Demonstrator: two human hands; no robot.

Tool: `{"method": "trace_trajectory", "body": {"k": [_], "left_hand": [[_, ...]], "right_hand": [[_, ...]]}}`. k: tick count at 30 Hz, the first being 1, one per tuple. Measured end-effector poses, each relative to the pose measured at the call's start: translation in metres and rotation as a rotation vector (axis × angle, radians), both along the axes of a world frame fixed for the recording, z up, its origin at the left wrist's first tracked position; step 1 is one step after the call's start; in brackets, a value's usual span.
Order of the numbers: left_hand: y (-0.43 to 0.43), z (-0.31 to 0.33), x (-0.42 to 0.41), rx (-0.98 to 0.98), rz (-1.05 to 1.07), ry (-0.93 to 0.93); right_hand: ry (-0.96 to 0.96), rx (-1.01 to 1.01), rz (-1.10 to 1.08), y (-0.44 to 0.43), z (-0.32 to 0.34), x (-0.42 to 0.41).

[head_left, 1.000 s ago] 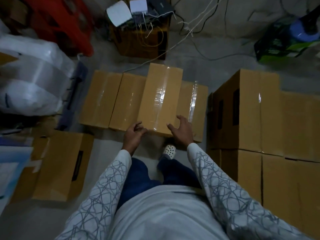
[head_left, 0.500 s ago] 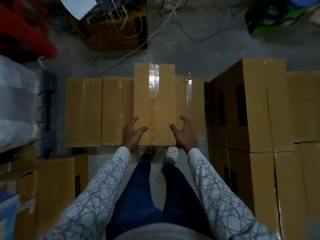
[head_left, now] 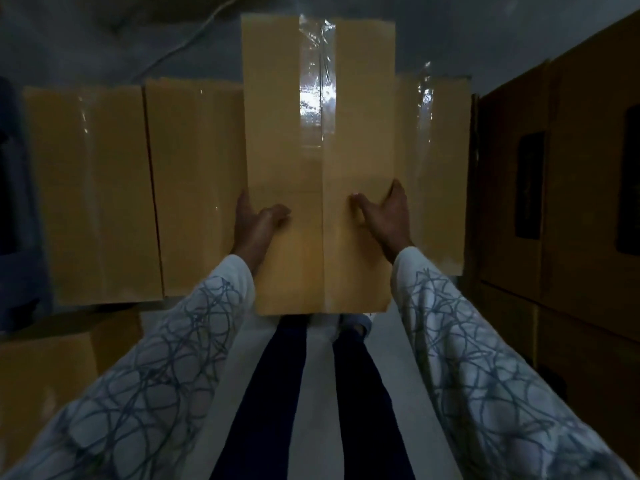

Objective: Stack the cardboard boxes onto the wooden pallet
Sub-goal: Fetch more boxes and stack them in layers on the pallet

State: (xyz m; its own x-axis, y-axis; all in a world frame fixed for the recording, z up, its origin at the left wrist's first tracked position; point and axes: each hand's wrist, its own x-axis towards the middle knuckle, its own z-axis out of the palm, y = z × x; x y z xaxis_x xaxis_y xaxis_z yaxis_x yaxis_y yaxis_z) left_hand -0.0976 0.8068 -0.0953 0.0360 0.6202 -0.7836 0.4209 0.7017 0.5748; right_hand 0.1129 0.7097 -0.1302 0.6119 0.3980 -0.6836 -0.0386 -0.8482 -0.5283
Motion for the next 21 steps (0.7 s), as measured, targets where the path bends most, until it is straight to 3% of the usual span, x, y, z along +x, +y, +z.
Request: {"method": "trace_trajectory", "body": {"k": [6,12,17,21], "left_hand": [[-0.021,0.076,0.003,-0.017,0.041,-0.027],[-0.082,0.214,-0.014,0.011,-0.083,-0.066],[-0.141,0.316,-0.015,0.059,-0.274,-0.133],[-0.189,0.375,0.001,0.291,-0.567,-0.086]], "right_hand": [[0.048,0.022,-0.222,-0.016,0.056,-0.01],[-0.058,-0.001,-0.308,-0.081,0.232,-0.04],[-0.078,0.059,-0.525,-0.17,0.347,-0.064],[-0.144,0.104,-0.726,-0.257,0.415,-0.094]]}}
